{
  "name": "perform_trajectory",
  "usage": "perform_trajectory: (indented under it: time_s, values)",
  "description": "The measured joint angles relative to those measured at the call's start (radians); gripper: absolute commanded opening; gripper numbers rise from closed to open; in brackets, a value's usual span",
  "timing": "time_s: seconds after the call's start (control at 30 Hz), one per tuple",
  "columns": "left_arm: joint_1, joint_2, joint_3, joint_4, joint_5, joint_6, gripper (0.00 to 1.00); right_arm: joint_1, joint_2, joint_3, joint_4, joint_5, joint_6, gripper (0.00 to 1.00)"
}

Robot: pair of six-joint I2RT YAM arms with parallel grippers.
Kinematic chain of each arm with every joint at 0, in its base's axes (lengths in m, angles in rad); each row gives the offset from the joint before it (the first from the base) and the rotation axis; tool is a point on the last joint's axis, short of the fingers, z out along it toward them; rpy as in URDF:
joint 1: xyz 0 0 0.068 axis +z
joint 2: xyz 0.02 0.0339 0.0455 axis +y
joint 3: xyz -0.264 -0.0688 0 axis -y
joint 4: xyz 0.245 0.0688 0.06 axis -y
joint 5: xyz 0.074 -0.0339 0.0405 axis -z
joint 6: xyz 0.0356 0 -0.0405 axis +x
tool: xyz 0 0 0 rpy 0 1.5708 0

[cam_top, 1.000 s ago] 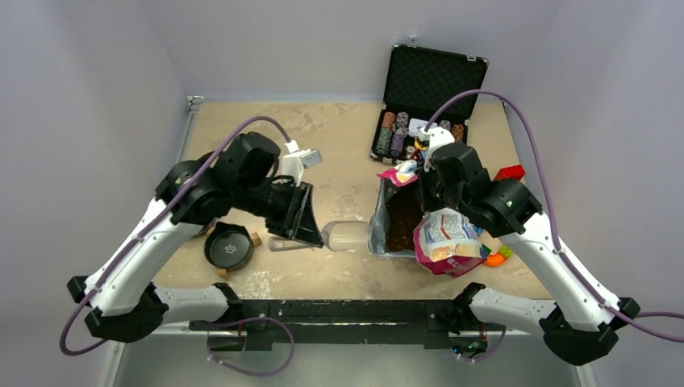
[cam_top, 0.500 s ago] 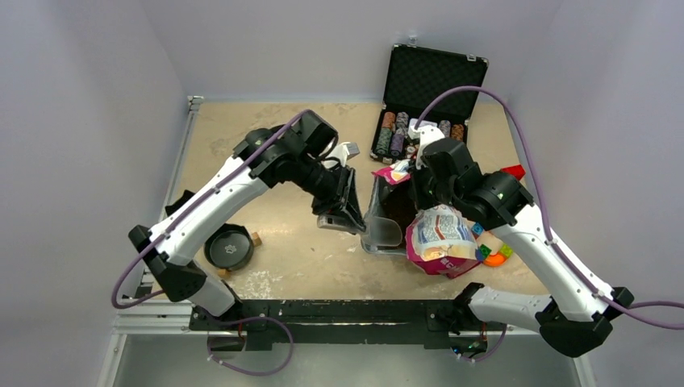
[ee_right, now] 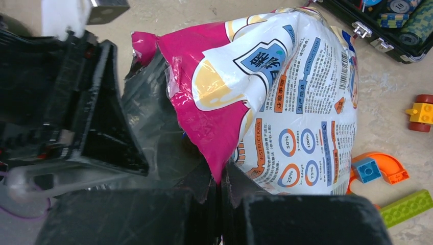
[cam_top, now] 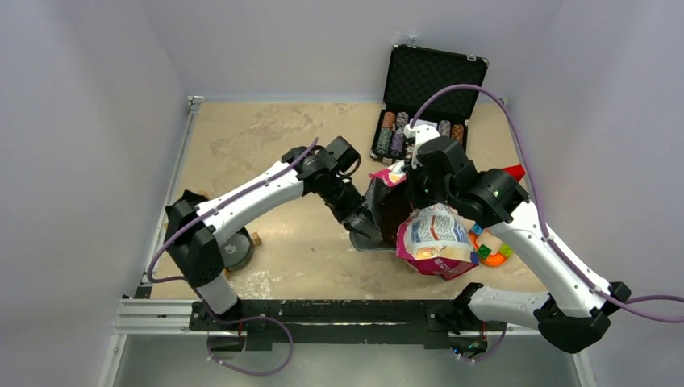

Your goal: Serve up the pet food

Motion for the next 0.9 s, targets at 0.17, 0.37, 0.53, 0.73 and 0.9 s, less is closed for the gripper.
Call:
perform_trajectory:
  time_s: [0.17,0.37,0.53,0.73,0.9]
  values:
    - [-0.034,0.097,-0.002,0.107,-0.051,-0.084,0.00,0.000,0.000,0.000,0.000,-0.003,0.005,0.00]
    - [-0.034,0.122,-0.155,0.402,-0.047,0.009,0.00,0.006,-0.002,-0.002,0.004,-0.027,0.013,0.00]
    - [-0.021,0.066,-0.292,0.668,0.000,0.206,0.00,-0.002,-0.042,-0.049,0.038,0.006,0.015,0.00]
    - [0.031,-0.080,-0.423,0.895,0.121,0.348,0.00,-0.027,-0.106,-0.077,0.046,0.068,0.016,0.00]
    - [0.082,-0.191,-0.468,0.908,0.229,0.381,0.00,-0.029,-0.122,-0.084,0.047,0.095,0.000,0.00]
